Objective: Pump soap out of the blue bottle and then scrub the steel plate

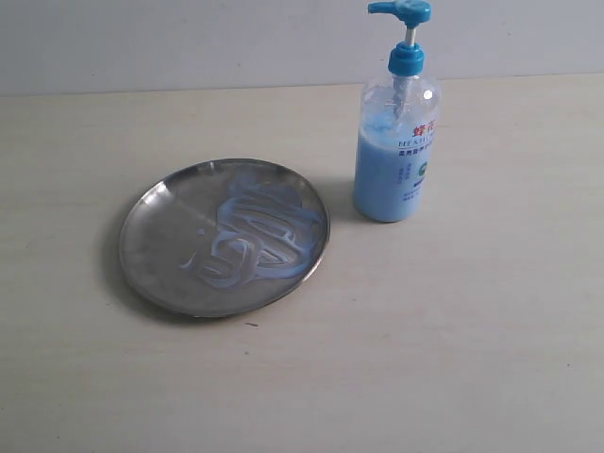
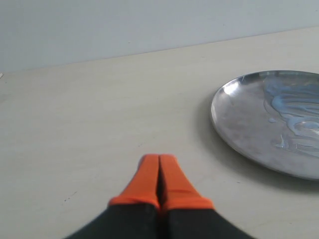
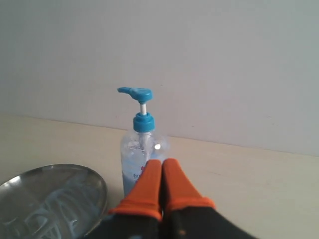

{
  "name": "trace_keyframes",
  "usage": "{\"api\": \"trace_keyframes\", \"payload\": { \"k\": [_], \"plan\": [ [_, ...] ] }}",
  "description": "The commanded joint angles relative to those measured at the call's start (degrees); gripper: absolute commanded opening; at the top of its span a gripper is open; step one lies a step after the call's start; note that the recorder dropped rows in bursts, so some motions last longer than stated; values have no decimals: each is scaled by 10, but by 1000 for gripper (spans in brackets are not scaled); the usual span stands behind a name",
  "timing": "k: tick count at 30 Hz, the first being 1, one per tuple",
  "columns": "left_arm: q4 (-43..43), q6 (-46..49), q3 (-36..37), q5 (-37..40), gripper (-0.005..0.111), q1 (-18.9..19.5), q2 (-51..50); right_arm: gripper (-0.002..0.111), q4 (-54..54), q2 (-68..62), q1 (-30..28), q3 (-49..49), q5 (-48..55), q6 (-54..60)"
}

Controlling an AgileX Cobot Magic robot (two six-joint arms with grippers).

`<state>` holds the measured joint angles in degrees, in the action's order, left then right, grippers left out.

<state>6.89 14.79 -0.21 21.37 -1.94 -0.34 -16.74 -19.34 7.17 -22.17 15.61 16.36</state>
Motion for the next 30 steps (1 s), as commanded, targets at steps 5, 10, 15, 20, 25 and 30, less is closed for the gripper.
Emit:
{"api": "trace_keyframes", "payload": {
  "k": [5,10,15,20,25,30],
  "plan": [
    [3,-3,2,-3,0,-4,3,0,-27,-68,49,-42,4,0],
    [3,-3,2,-3,0,-4,3,0,-86,-67,49,-42,-14,0],
    [3,-3,2,-3,0,-4,3,0,-100,-67,49,-42,-23,1],
    [3,-3,2,-3,0,-4,3,0,-103,-67,49,-42,-39,1],
    [3,-3,2,-3,0,-4,3,0,-103,-67,49,-42,-90,1],
    [3,-3,2,-3,0,-4,3,1,-132,-68,49,-42,-93,-3]
  ]
}}
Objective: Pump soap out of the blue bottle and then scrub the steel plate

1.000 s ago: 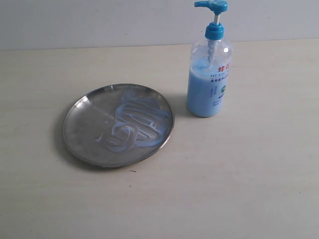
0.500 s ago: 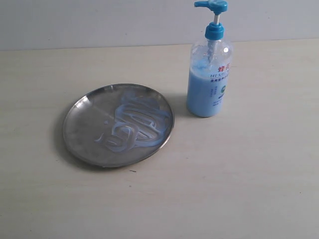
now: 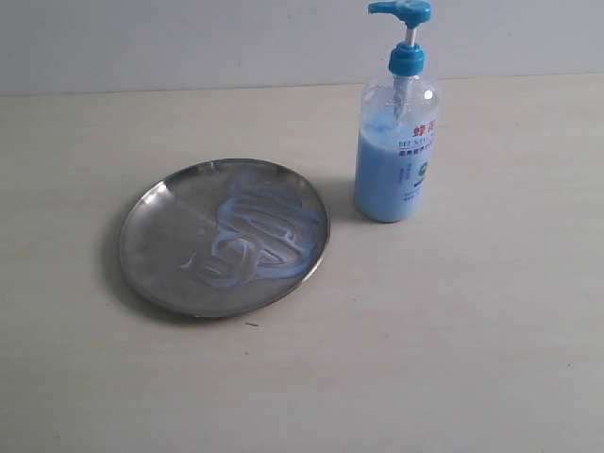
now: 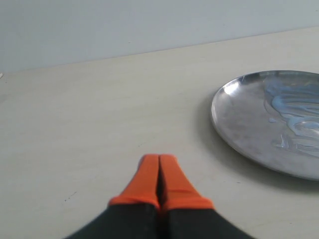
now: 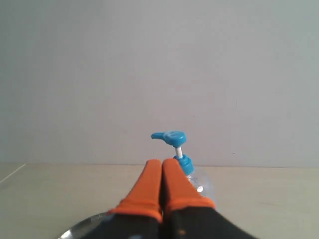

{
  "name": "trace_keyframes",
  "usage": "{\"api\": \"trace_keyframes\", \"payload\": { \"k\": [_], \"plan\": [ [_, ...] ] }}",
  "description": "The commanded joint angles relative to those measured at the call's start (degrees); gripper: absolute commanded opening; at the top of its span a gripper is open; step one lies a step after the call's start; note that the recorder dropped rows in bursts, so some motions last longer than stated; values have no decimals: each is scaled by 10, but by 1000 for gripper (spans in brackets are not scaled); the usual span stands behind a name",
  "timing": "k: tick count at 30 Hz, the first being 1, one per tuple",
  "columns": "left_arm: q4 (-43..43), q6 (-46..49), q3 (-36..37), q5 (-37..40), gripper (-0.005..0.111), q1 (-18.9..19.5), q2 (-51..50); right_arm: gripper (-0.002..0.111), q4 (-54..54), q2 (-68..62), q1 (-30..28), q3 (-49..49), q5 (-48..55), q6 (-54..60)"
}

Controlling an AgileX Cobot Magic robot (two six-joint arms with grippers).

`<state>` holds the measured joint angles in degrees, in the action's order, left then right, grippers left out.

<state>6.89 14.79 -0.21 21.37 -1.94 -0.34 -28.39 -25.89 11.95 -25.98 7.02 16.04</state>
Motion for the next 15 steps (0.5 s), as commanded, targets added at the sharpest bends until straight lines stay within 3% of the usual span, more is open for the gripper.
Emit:
{"api": "trace_keyframes", "payload": {
  "k": [1,3,6,9,12,15],
  "plan": [
    [3,-3,2,-3,0,-4,3,3,-14,-2,1,-4,-7,6],
    [3,-3,2,-3,0,-4,3,10,-12,-2,1,-4,-7,19],
    [3,-3,2,-3,0,-4,3,30,-12,-8,1,-4,-4,39],
    [3,-3,2,-3,0,-4,3,63,-12,-24,1,-4,3,38],
    [3,-3,2,-3,0,-4,3,103,-14,-49,1,-4,-5,33],
    [3,-3,2,-3,0,-4,3,105,-14,-72,1,-4,-11,17]
  ]
}}
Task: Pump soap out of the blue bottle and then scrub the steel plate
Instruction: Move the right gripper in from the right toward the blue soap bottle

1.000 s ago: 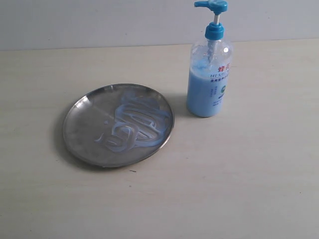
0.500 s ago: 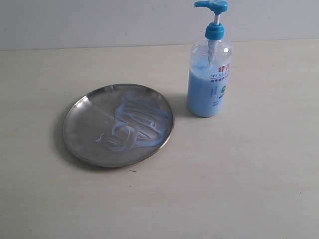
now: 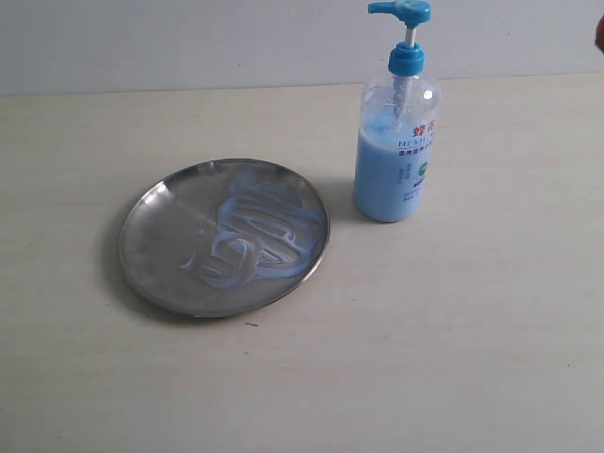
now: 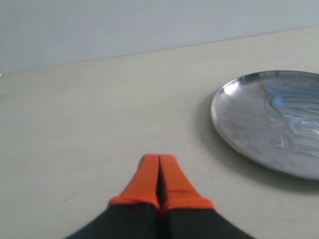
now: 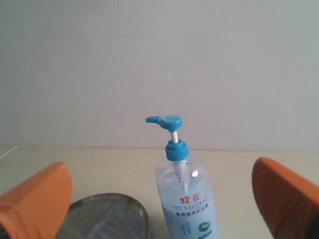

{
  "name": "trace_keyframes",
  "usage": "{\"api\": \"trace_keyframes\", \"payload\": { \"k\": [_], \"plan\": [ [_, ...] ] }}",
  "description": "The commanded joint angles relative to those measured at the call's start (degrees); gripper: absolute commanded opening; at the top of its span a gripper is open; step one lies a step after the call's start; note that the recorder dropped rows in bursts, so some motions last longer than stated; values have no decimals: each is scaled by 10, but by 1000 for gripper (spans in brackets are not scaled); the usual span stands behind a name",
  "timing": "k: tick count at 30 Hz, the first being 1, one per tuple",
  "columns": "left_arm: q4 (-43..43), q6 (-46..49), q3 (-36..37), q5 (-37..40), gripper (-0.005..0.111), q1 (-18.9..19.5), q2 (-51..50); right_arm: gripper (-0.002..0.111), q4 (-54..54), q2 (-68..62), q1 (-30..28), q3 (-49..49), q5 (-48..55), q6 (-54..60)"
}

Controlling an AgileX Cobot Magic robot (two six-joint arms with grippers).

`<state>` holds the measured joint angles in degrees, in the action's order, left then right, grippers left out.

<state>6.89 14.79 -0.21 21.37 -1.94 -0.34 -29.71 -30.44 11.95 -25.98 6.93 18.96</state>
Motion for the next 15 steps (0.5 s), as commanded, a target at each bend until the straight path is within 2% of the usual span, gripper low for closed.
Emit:
{"api": "trace_keyframes", "payload": {
  "k": [1,15],
  "plan": [
    [3,-3,2,-3,0,-4,3,105,-1,-34,1,-4,-10,-15],
    [3,-3,2,-3,0,-4,3,105,-32,-70,1,-4,-22,-16]
  ]
}}
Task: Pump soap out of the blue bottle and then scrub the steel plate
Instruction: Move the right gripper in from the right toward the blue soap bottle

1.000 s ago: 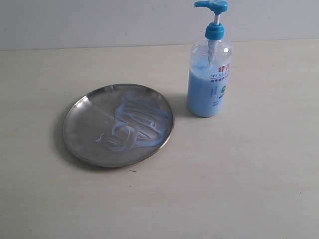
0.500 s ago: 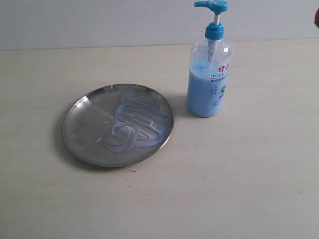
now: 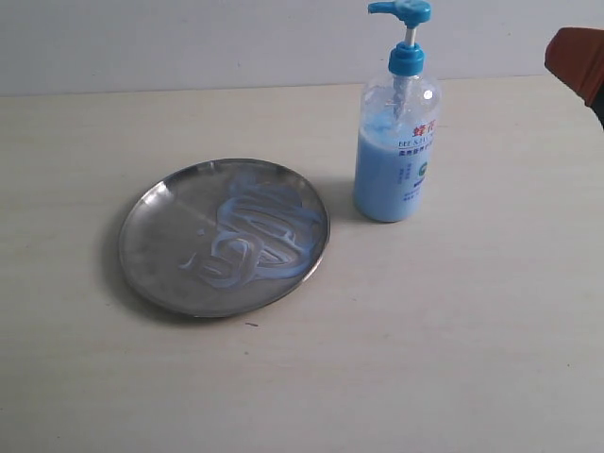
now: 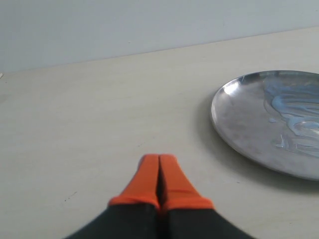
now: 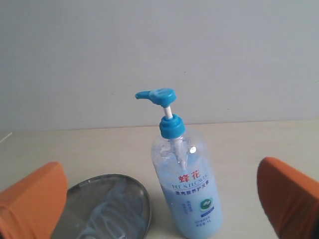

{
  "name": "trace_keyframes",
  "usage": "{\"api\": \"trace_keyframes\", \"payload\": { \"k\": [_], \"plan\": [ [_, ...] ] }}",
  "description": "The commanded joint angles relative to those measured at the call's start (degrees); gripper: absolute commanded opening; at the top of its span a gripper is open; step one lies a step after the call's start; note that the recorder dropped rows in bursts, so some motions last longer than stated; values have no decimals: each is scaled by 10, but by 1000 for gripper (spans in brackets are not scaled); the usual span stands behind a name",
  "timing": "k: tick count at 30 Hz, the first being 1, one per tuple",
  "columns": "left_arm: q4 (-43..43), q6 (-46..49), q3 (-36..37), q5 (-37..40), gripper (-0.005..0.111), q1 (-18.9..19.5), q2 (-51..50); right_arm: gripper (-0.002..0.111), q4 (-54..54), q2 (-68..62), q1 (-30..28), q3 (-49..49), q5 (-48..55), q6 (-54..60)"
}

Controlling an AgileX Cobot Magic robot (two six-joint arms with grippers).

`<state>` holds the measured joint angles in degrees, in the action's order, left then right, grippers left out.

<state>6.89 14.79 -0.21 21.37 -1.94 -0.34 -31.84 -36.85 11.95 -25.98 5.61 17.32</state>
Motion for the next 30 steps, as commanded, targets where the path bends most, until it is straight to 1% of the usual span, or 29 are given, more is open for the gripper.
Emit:
{"api": "trace_keyframes", "payload": {
  "k": [1,21,23,26,30],
  "plan": [
    [3,-3,2,-3,0,-4,3,105,-10,-6,1,-4,-8,0],
    [3,-3,2,-3,0,-4,3,105,-10,-6,1,-4,19,0],
    [0,-3,2,-12,0,-4,3,105,-10,-6,1,-4,19,2],
    [0,-3,2,-66,0,-4,3,105,-10,-6,1,-4,15,5],
    [25,-3,2,-199,0,-4,3,105,-10,-14,1,-4,4,6]
  ]
}}
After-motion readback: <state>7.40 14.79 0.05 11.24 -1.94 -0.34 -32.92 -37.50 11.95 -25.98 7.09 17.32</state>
